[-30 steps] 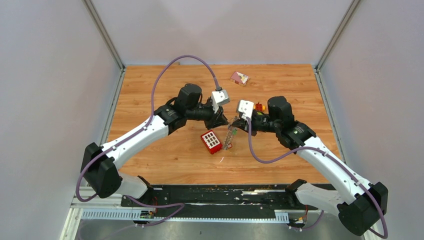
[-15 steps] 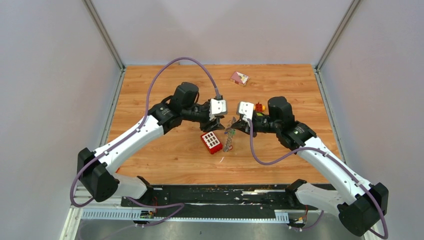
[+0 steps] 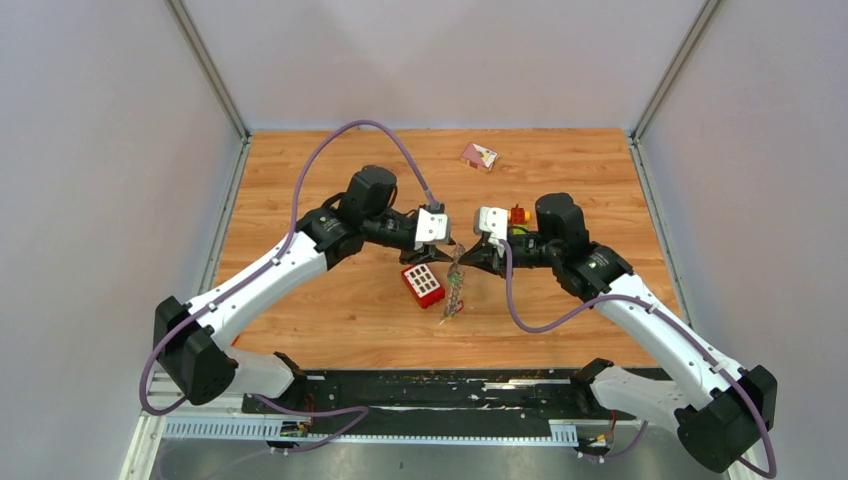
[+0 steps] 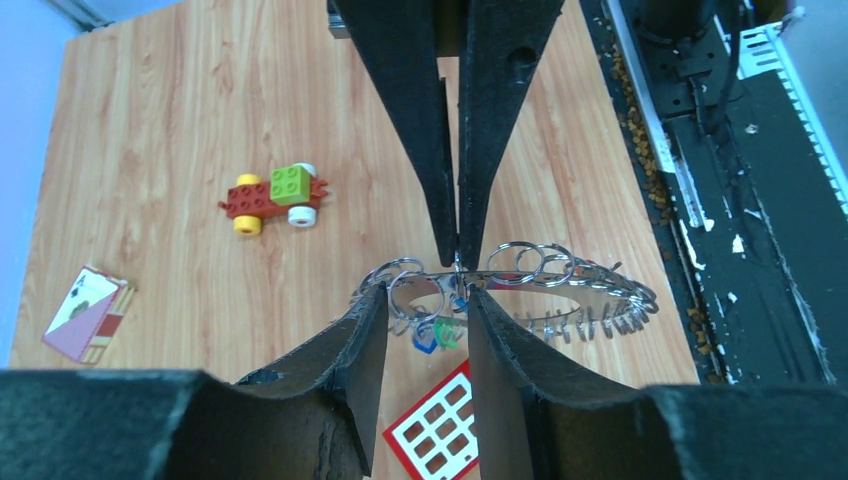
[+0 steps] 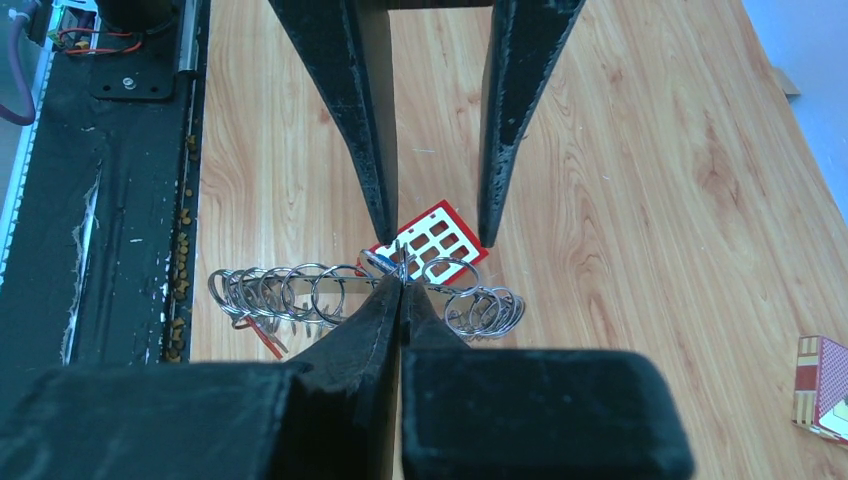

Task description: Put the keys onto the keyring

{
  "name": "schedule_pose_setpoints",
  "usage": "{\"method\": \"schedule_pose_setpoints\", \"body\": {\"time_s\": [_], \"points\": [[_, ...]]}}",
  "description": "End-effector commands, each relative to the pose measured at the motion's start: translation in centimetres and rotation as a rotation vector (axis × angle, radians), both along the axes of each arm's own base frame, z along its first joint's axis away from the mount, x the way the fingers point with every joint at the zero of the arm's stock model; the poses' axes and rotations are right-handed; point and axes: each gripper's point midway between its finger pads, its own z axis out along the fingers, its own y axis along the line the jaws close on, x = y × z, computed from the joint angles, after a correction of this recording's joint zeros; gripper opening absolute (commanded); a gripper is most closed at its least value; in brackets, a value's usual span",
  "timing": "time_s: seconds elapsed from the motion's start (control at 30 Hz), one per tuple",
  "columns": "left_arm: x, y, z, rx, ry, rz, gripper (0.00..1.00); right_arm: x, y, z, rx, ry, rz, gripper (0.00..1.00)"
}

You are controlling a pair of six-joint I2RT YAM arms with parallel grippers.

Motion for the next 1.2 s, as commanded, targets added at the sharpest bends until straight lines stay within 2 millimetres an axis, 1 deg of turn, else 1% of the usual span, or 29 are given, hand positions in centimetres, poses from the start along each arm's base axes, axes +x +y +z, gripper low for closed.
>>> {"method": "schedule_pose_setpoints", "body": {"time_s": [0.0, 0.23, 0.6, 0.7, 0.97, 1.07, 1.17], "points": [[-1.0, -0.2, 0.9, -0.051, -0.014, -0.058, 0.41, -0.1, 0.7, 3.2, 0.073, -0.063, 0.043, 0.0], [-1.2, -0.2, 0.2, -0.047, 0.009, -0.059, 0.39, 0.0, 0.8, 3.2, 0.073, -0.063, 0.042, 0.0], [-1.0, -0.9, 0.2, -0.064, 0.049, -0.056, 0.23, 0.1, 0.8, 3.0, 0.07, -0.061, 0.041, 0.0], [-1.1, -1.0, 0.0, -0.06, 0.058, -0.058, 0.2, 0.1, 0.8, 3.0, 0.07, -0.061, 0.04, 0.0], [-1.0, -1.1, -0.4, -0.057, 0.076, -0.057, 0.17, 0.0, 0.7, 3.1, 0.071, -0.063, 0.04, 0.0], [-1.0, -1.1, -0.5, -0.055, 0.08, -0.056, 0.1, 0.0, 0.7, 3.1, 0.071, -0.063, 0.04, 0.0], [-0.9, -1.0, -0.5, -0.051, 0.077, -0.046, 0.0, 0.1, 0.7, 2.9, 0.067, -0.065, 0.037, 0.0]]}}
